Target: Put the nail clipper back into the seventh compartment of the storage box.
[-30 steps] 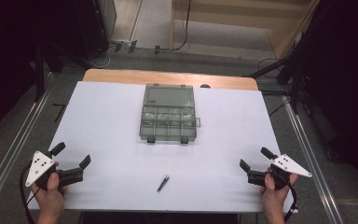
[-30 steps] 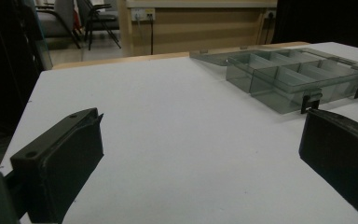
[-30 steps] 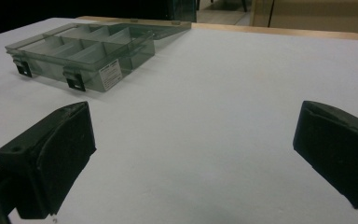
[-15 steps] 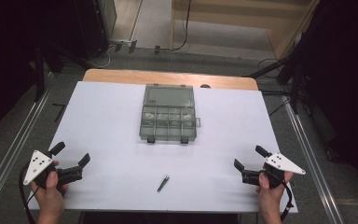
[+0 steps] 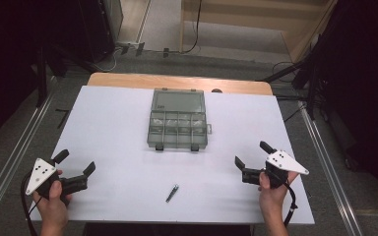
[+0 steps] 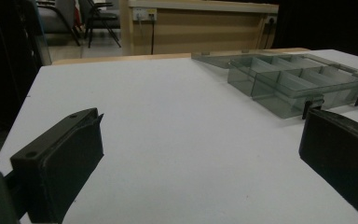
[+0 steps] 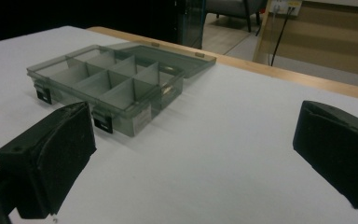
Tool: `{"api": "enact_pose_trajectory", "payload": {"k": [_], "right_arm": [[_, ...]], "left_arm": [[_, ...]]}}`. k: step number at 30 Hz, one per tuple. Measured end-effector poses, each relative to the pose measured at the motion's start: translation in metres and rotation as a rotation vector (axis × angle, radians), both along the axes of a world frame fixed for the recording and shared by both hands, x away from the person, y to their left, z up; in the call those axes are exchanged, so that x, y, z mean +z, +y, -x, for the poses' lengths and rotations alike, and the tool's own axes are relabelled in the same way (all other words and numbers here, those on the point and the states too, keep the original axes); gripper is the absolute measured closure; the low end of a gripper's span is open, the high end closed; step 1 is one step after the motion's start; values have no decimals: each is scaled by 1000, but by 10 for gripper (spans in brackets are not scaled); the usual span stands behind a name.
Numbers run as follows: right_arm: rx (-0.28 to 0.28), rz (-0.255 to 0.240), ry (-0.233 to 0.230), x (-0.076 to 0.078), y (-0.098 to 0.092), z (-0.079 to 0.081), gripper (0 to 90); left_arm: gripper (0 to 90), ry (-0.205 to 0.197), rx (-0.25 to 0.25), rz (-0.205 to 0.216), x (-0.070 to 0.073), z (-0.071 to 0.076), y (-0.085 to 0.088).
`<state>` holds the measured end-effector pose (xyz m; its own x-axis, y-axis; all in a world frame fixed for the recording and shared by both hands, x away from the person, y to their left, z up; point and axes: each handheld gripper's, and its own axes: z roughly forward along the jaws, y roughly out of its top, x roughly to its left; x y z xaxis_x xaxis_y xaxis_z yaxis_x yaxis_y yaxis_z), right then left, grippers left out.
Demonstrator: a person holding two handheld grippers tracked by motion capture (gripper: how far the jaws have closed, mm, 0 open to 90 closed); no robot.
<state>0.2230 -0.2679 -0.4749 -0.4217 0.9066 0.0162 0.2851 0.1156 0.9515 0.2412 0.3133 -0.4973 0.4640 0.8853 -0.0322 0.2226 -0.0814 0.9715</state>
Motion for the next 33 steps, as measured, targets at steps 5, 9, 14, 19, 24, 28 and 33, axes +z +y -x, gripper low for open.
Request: {"api": "enact_pose_trajectory", "payload": {"k": [5,9,14,19,24,28,33], "right_arm": [[27,8,-16,7,14,-9,0],[71,7,-16,10,26,-15,0],[118,-2,-7,12,38,-19,3],[188,-9,18,17,53,-21,54],[274,-14,63,19,64,-21,186],[355,-51,116,20,73,-21,286],[392,44,191,19,97,-20,405]], "left_arm": [[0,-5,2,1,0,0,0],[0,-11,0,-8,0,1,0],[0,-6,0,23,1,0,4],[0,1,10,-20,1,0,-1],[0,-10,-4,-76,0,2,-8],[0,-3,-11,-67,0,1,-7],[0,-2,-19,-61,0,1,-6]]}}
